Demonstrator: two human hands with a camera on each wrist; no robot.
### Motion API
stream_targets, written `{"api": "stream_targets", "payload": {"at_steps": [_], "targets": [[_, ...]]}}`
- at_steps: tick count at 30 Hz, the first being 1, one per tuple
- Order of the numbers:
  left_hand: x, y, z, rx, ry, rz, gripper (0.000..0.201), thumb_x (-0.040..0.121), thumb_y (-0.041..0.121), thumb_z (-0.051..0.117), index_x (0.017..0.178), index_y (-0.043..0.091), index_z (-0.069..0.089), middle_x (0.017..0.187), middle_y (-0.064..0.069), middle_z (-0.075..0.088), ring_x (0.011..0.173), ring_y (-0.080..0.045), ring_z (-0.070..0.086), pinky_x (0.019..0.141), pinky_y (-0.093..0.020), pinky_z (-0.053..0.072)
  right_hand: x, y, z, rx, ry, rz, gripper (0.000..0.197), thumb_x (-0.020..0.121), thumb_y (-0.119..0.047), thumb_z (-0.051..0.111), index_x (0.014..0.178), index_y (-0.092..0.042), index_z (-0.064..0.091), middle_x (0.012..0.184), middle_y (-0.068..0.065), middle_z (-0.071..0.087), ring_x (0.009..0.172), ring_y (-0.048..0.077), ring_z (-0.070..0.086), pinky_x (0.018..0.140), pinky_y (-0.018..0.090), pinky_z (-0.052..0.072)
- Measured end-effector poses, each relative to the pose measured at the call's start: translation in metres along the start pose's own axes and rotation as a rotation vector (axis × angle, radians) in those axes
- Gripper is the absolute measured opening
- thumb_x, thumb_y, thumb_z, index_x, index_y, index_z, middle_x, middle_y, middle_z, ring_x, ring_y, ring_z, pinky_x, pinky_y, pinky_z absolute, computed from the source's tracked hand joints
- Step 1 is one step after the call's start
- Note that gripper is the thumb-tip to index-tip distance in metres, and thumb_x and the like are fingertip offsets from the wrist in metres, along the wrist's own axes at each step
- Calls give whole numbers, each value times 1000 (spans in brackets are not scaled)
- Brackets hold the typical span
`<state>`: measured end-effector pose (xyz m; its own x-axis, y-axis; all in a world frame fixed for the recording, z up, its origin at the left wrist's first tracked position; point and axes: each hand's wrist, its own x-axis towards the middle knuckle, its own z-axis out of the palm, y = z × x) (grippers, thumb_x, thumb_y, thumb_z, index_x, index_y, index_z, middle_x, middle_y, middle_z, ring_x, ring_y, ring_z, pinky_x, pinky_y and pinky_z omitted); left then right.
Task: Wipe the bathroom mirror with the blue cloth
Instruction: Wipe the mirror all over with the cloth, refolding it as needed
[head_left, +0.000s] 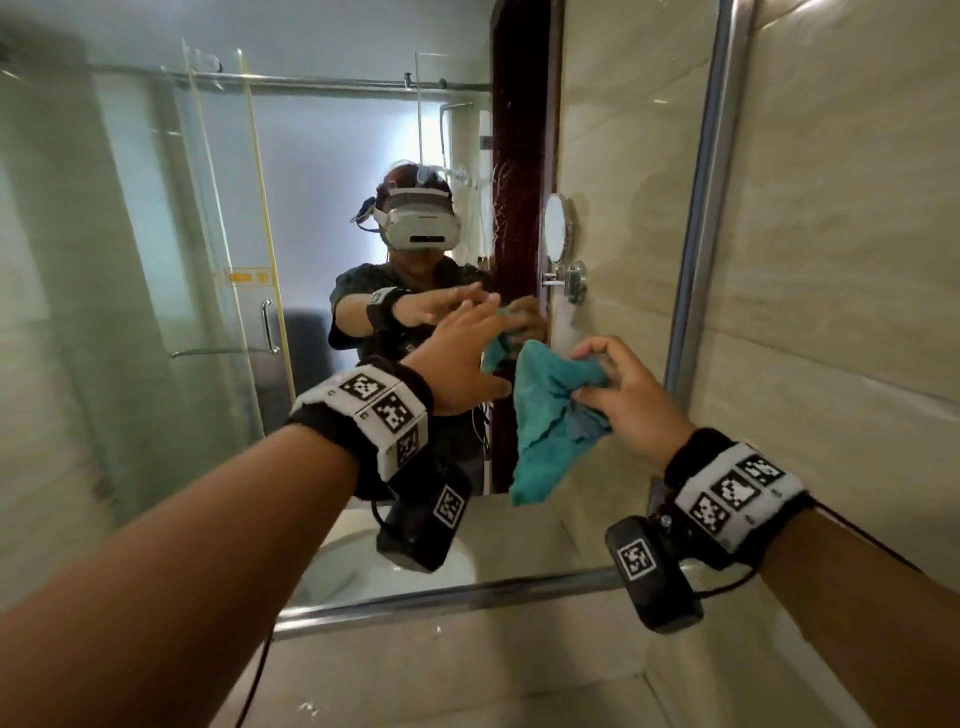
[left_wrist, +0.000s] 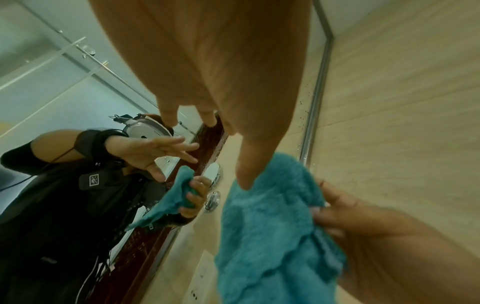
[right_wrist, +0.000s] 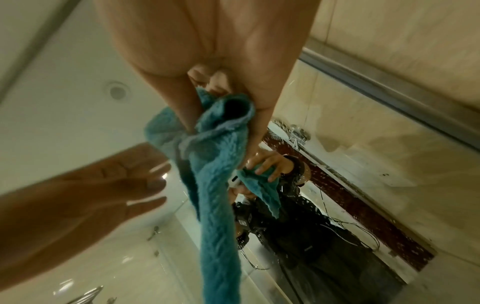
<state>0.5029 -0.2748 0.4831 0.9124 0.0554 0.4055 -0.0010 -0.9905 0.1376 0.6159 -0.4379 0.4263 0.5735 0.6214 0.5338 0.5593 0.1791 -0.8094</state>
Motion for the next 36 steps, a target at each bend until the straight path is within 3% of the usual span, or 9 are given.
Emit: {"api": "stream_targets", "payload": {"at_steps": [3,6,8,12,18,22,26,31,36], "targets": [[-16,8,7,-186,-43,-14,65,86,17,67,143,14,37,148,-3,36,139,-20,28,109,-24,17,-12,-17,3,150,-31,28,35,89,14,43,92,-20,48,97,6,59,84,14,58,69,20,52],[-23,6,9,-308,-68,-83,33,85,20,67,113,9,54,115,-6,61,107,-23,58,95,-37,46,-17,-26,6,169,-49,39,34,91,12,40,95,-20,50,110,6,62,96,15,61,75,23,53],[-28,4,7,-348,-39,-117,20,86,20,66,99,14,52,102,-3,61,95,-21,59,85,-36,50,-20,-28,5,94,-33,31,36,92,10,40,98,-22,54,113,7,62,101,19,61,78,26,54],[-39,1,1,-490,-7,-216,24,90,19,61,106,20,44,102,-5,61,86,-19,65,69,-32,59,-23,-26,-2,-156,78,19,35,94,-4,48,96,-38,58,106,1,66,97,19,64,83,41,55],[-50,-5,-5,-477,-24,-290,27,92,22,59,111,22,40,99,-17,58,86,-34,66,68,-46,59,-23,-28,-1,-415,169,45,16,93,-23,55,106,-32,55,112,2,62,93,23,60,71,29,46],[-53,-9,-2,-510,-18,-287,2,94,22,56,94,23,57,99,-8,62,87,-23,61,81,-38,54,-27,-35,4,-327,16,141,15,93,-24,56,106,-26,63,109,6,66,93,20,62,81,32,48],[-55,-17,-2,-607,-82,-324,26,78,19,76,100,23,63,108,-4,65,99,-20,63,91,-36,52,-28,-33,3,-99,-175,292,36,77,-8,73,110,-17,64,102,6,70,93,20,68,86,34,54],[-55,-27,1,-401,16,-330,10,84,23,69,89,20,60,88,1,61,86,-16,58,77,-27,51,-24,-29,3,-638,-180,217,23,81,-11,69,100,-25,68,90,-6,67,82,8,63,61,10,41],[-55,-35,22,-31,-102,-400,25,93,33,54,108,14,59,109,-8,56,95,-22,52,83,-30,43,-19,-27,13,-532,-174,261,10,90,-17,59,92,-18,69,86,3,68,76,16,62,67,25,45]]}}
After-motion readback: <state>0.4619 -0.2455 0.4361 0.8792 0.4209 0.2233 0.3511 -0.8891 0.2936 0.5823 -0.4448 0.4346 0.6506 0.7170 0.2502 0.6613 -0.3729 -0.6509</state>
